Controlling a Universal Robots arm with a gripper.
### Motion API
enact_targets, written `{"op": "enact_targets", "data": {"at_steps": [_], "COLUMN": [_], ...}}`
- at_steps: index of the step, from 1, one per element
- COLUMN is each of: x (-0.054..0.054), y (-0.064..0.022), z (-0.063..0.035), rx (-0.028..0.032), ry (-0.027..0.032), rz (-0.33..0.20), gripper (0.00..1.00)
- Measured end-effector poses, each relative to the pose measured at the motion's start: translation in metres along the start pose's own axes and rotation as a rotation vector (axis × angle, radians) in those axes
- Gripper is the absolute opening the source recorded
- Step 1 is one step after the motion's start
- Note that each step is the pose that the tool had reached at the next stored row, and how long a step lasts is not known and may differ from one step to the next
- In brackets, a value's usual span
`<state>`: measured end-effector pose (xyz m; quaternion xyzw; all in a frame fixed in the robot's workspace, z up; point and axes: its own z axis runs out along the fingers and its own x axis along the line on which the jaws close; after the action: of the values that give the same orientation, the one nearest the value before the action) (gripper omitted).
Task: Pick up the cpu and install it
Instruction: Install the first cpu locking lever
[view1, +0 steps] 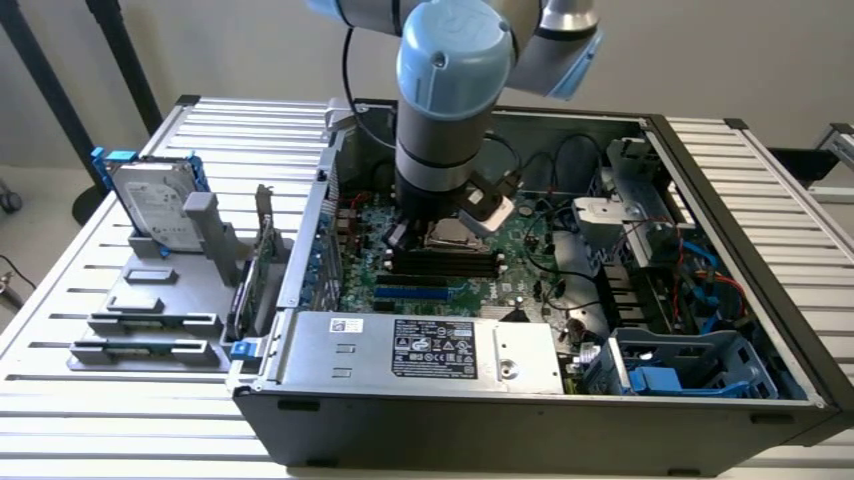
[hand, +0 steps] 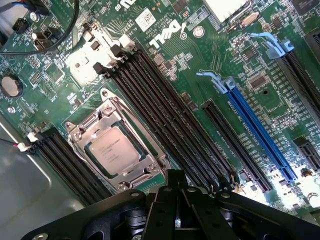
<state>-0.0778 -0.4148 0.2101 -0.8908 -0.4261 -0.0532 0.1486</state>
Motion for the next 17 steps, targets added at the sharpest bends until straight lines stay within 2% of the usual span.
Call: {"op": "enact_targets", "data": {"at_steps": [17], "x": [0.0], "y": [-0.0004], "z": [0.0109], "rx": [0.006], "ry": [-0.0064], "rz": [-0.026], "gripper": [0.11]}}
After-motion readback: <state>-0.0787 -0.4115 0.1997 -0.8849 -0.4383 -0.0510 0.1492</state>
